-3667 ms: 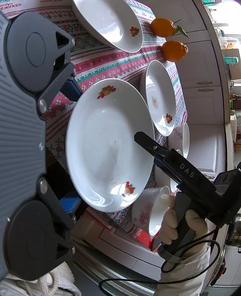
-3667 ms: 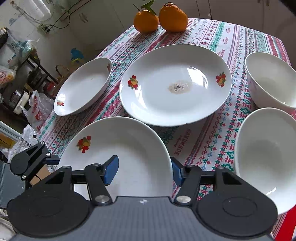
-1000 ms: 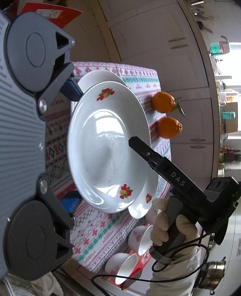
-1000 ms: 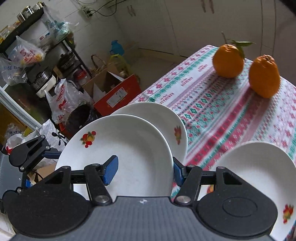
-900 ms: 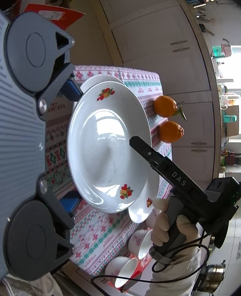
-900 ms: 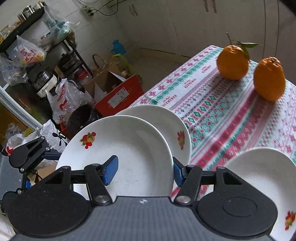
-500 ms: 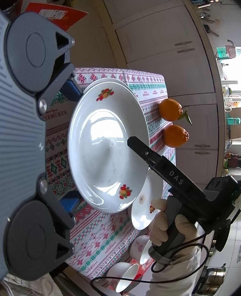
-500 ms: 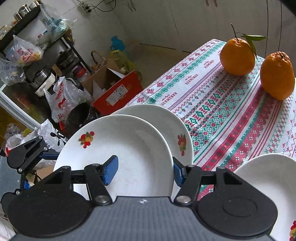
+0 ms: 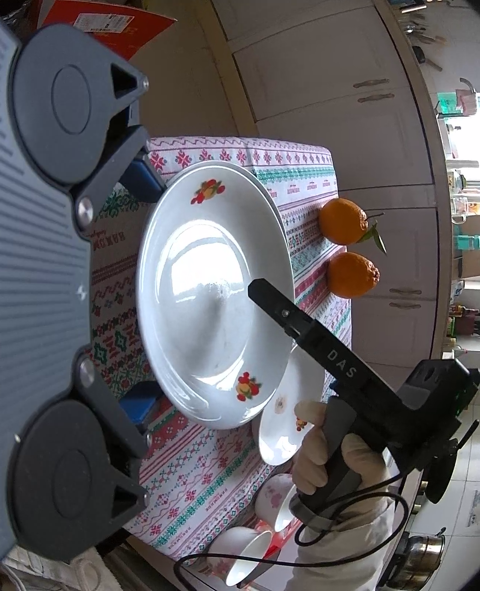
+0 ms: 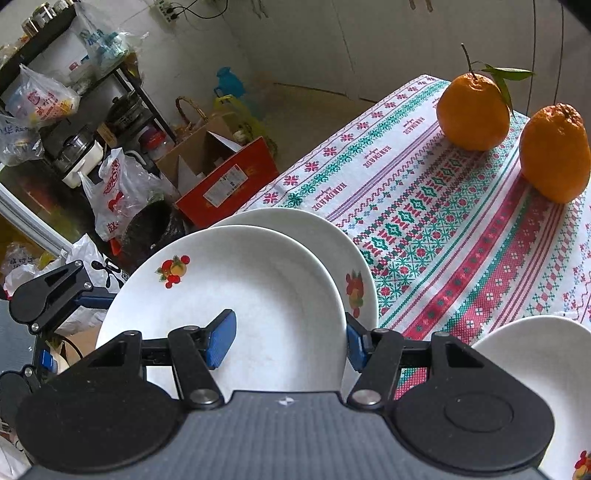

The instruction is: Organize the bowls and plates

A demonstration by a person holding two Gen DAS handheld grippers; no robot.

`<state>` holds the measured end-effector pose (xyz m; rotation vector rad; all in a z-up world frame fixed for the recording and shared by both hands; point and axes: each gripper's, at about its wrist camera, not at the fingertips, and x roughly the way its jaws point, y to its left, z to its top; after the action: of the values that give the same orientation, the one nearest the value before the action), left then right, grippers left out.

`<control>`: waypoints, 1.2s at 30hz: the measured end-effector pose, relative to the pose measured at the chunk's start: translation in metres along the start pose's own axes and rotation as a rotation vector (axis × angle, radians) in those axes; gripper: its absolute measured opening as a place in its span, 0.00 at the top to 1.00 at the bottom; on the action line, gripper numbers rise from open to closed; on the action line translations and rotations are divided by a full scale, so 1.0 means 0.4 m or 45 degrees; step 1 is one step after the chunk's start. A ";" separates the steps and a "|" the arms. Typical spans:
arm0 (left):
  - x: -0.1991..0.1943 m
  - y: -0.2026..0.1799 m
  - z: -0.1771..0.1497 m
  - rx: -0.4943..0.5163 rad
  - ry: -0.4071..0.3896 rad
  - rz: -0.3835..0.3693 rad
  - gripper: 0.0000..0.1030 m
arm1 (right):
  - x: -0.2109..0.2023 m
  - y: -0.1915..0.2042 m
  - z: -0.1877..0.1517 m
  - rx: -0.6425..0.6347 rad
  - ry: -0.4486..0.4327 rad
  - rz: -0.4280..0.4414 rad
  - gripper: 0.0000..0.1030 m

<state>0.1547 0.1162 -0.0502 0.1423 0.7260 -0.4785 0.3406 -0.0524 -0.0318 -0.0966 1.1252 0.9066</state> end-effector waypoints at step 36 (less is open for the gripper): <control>0.028 0.015 0.008 0.016 0.001 0.043 0.01 | -0.062 0.033 -0.073 0.047 -0.056 -0.092 0.32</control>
<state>0.1668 0.1163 -0.0556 0.1661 0.7206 -0.4507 0.3072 -0.0727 -0.0208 -0.0862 1.0907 0.8200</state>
